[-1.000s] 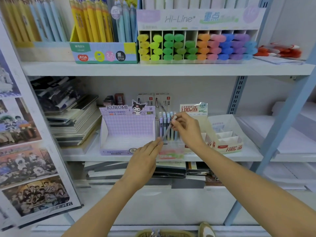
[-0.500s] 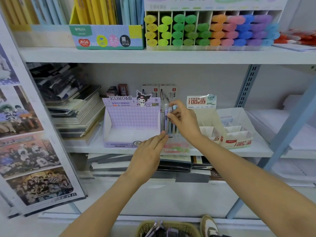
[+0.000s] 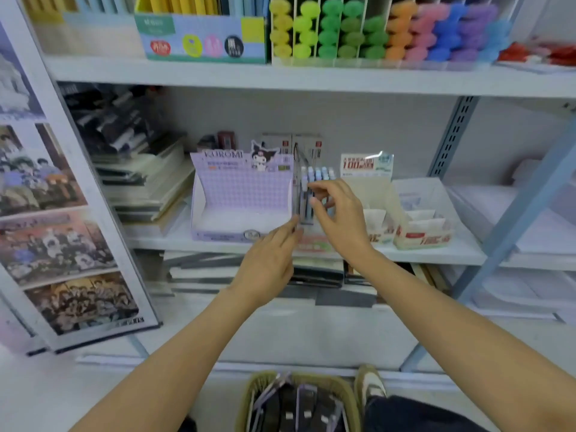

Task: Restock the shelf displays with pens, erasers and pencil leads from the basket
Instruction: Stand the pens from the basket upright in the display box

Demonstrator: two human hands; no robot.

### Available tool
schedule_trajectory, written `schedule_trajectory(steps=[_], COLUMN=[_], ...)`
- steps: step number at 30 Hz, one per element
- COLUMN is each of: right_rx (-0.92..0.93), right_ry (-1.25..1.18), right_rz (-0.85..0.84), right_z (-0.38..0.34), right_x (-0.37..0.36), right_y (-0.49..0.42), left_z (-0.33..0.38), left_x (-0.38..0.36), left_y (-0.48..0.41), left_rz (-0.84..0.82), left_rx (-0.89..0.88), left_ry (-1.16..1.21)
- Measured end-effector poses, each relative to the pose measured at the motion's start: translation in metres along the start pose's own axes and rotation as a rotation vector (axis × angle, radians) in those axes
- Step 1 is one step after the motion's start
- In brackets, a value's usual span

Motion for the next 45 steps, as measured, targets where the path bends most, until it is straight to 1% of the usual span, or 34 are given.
schedule_trajectory(steps=[2, 4, 5, 7, 9, 12, 14, 16, 18, 20, 24, 28, 30, 31, 33, 36, 38, 41, 43, 45], right_rx=[0.061, 0.057, 0.013, -0.12, -0.251, -0.418, -0.531, -0.652, -0.734, -0.773, -0.749, -0.709, -0.626, -0.585, -0.561, -0.549, -0.61, -0.732, -0.915, -1.072], right_ry=[-0.062, -0.103, -0.118, -0.118, -0.064, 0.052, 0.146, 0.203, 0.252, 0.311, 0.369, 0.413, 0.454, 0.471, 0.486, 0.409, 0.282, 0.104, -0.047, -0.212], right_rz=[0.007, -0.036, -0.082, -0.194, -0.331, -0.623, -0.809, -0.964, -1.095, -1.187, -1.244, -1.248, -1.268, -1.267, -1.241, -1.196, -1.106, -0.985, -0.909, -0.865], right_z=[-0.008, -0.006, 0.003, 0.026, 0.053, 0.103, 0.134, 0.16, 0.179, 0.192, 0.203, 0.2, 0.199, 0.199, 0.199, 0.202, 0.203, 0.201, 0.196, 0.19], right_x=[0.0, -0.009, -0.02, -0.04, -0.057, -0.087, -0.099, -0.105, -0.11, -0.116, -0.135, -0.154, -0.161, -0.164, -0.167, -0.166, -0.163, -0.162, -0.159, -0.155], right_y=[0.033, 0.072, 0.095, 0.142, 0.188, 0.266, 0.32, 0.37, 0.413, 0.447, 0.485, 0.508, 0.515, 0.517, 0.517, 0.512, 0.499, 0.473, 0.459, 0.451], left_z=[0.004, 0.002, -0.004, -0.018, -0.03, -0.048, -0.052, -0.05, -0.051, -0.051, -0.049, -0.047, -0.047, -0.047, -0.047, -0.047, -0.047, -0.044, -0.038, -0.027], left_x=[-0.003, -0.019, -0.036, -0.074, -0.11, -0.177, -0.215, -0.244, -0.265, -0.28, -0.293, -0.293, -0.293, -0.293, -0.291, -0.29, -0.29, -0.292, -0.296, -0.302], left_y=[0.017, 0.043, 0.061, 0.103, 0.15, 0.224, 0.272, 0.316, 0.352, 0.38, 0.41, 0.422, 0.422, 0.422, 0.422, 0.418, 0.409, 0.393, 0.382, 0.37], left_rz=[0.073, 0.127, 0.107, 0.015, -0.144, -0.491, -0.71, -0.876, -1.015, -1.098, -1.081, -1.048, -1.026, -1.022, -1.026, -1.01, -0.955, -0.775, -0.683, -0.678], left_rx=[0.019, 0.071, 0.12, 0.249, 0.387, 0.524, 0.539, 0.537, 0.538, 0.523, 0.473, 0.498, 0.523, 0.534, 0.559, 0.59, 0.625, 0.727, 0.883, 1.091], left_ry=[0.054, 0.125, 0.147, 0.18, 0.193, 0.095, 0.044, 0.065, 0.102, 0.122, 0.1, 0.117, 0.137, 0.148, 0.174, 0.215, 0.256, 0.355, 0.51, 0.753])
Point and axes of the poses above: each hand's wrist, its own y-axis away from the middle knuckle, its own x-axis out of the back of the hand, z = x × y, the point moved 2 cm from there along -y, towards the middle knuckle, and after that the axes turned 10 degrees about z, right-handed, at the moved point
